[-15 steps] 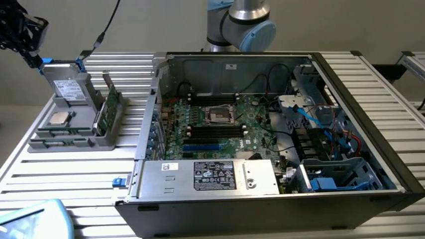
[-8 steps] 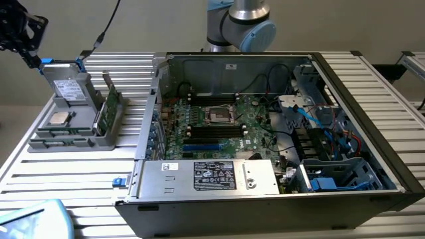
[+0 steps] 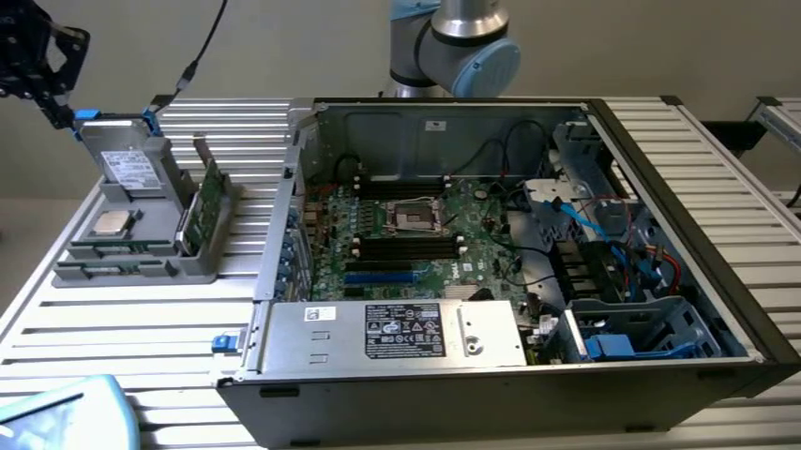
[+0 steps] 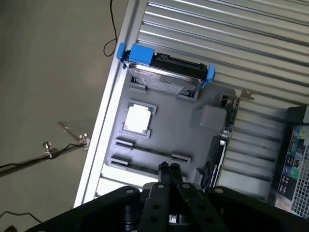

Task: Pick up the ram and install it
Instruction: 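Pick up the ram and move it above insertion slot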

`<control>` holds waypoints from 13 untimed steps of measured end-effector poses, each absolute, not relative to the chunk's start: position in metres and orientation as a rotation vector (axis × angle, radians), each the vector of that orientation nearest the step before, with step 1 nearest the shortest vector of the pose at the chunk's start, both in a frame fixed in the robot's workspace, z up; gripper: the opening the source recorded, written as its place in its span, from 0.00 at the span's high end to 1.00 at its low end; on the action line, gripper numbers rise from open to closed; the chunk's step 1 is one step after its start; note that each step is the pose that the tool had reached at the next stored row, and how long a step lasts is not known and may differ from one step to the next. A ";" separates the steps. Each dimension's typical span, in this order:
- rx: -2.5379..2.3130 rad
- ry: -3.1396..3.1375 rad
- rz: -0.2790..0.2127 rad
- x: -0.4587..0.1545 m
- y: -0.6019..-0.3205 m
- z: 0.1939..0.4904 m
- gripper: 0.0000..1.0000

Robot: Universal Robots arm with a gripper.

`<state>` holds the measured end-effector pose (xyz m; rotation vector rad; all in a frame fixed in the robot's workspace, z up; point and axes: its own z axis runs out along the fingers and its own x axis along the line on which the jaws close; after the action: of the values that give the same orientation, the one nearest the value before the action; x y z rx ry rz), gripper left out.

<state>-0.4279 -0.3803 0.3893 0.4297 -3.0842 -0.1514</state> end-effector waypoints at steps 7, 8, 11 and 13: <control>0.623 -3.044 -0.150 -0.428 -0.380 0.389 0.89; 0.650 -3.037 -0.150 -0.428 -0.380 0.389 0.89; 0.733 -3.015 -0.148 -0.428 -0.380 0.389 0.89; 0.786 -2.999 -0.147 -0.428 -0.380 0.389 0.89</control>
<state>-0.4278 -0.3803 0.3890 0.7864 -2.9994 -0.1473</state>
